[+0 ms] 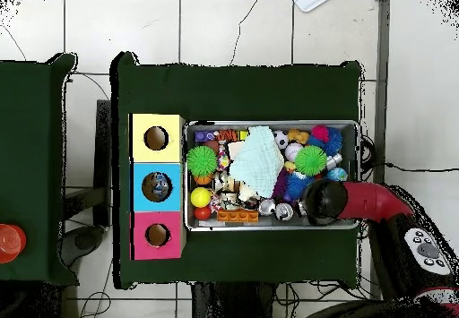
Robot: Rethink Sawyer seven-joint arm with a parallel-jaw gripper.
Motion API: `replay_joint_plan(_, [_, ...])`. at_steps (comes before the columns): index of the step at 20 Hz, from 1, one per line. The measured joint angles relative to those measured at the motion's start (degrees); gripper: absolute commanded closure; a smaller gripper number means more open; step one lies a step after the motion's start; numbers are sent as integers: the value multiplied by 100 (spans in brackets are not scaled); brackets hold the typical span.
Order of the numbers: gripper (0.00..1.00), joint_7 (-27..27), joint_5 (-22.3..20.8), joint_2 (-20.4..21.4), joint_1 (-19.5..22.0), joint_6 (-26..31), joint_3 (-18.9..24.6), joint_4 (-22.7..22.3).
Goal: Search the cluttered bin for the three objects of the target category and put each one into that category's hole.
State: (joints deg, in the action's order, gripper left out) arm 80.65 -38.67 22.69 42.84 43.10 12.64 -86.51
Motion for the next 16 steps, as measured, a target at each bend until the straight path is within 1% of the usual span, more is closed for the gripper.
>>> replay_joint_plan(2, [0,1,-91,-65,-72,-36,-65,145])
replay_joint_plan(7, [0,1,-100,-96,-230,-34,-196,217])
replay_joint_plan(8, [100,1,-108,-118,-308,-39,-286,287])
replay_joint_plan(16, [100,1,-85,-152,-334,-36,-331,359])
